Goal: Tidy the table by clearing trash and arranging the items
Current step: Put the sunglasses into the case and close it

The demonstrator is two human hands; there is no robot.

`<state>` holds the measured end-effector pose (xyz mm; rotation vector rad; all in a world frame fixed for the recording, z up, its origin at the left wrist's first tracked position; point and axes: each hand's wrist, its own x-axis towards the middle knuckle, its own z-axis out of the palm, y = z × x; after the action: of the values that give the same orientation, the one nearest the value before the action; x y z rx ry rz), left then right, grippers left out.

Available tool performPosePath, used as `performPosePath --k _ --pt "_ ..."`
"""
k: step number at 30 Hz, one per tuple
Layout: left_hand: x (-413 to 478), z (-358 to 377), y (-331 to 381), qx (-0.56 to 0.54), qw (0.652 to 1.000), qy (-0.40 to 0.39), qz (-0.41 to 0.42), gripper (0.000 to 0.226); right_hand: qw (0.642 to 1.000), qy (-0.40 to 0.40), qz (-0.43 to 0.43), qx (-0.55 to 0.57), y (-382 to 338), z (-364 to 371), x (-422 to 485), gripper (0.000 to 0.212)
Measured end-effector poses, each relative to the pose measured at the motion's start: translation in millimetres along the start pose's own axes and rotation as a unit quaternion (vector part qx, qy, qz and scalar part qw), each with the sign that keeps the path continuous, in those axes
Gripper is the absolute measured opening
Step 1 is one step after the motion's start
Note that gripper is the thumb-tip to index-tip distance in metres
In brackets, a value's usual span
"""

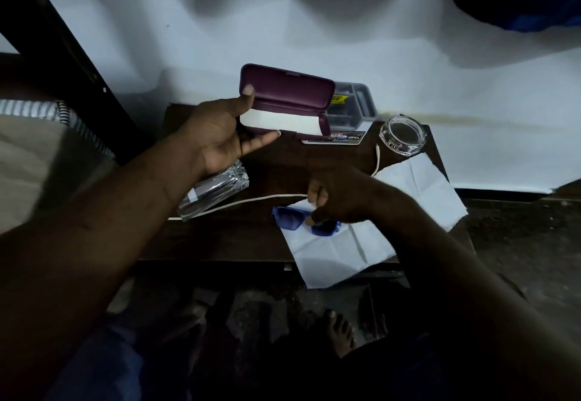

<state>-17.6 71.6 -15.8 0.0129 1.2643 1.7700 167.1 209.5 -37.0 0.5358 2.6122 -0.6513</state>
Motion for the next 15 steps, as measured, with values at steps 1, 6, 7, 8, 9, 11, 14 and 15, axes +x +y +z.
performPosePath --k 1,6,7,8,9,11,14,15 --pt "0.0 1.0 -0.8 0.002 1.000 0.000 -0.001 0.046 1.000 -0.008 -0.005 -0.027 -1.2 1.6 1.6 0.043" --pt "2.4 4.3 -4.4 0.007 1.000 0.003 -0.006 0.046 0.992 -0.030 -0.038 -0.119 -6.7 6.1 10.1 0.039" --pt "3.3 4.4 -5.1 0.007 1.000 0.004 -0.007 0.045 0.992 -0.030 -0.040 -0.119 -6.6 6.2 11.2 0.035" --pt "4.4 4.4 -5.7 0.008 1.000 0.005 -0.007 0.043 0.992 -0.029 -0.040 -0.113 -6.5 5.6 12.2 0.030" --pt "5.5 3.9 -6.1 0.010 1.000 0.005 -0.006 0.042 0.993 -0.028 -0.040 -0.110 -7.2 4.8 12.6 0.028" --pt "7.5 2.4 -6.3 0.011 1.000 0.007 -0.003 0.038 0.992 -0.034 -0.046 -0.111 -8.7 1.7 12.8 0.028" --pt "9.5 -1.4 -4.3 0.010 1.000 0.009 0.003 0.037 0.998 -0.032 -0.041 -0.040 -6.2 -7.5 10.7 0.025" --pt "9.7 -2.7 -3.4 0.009 1.000 0.010 0.006 0.039 0.999 -0.021 -0.039 0.004 -4.0 -11.3 8.6 0.023"
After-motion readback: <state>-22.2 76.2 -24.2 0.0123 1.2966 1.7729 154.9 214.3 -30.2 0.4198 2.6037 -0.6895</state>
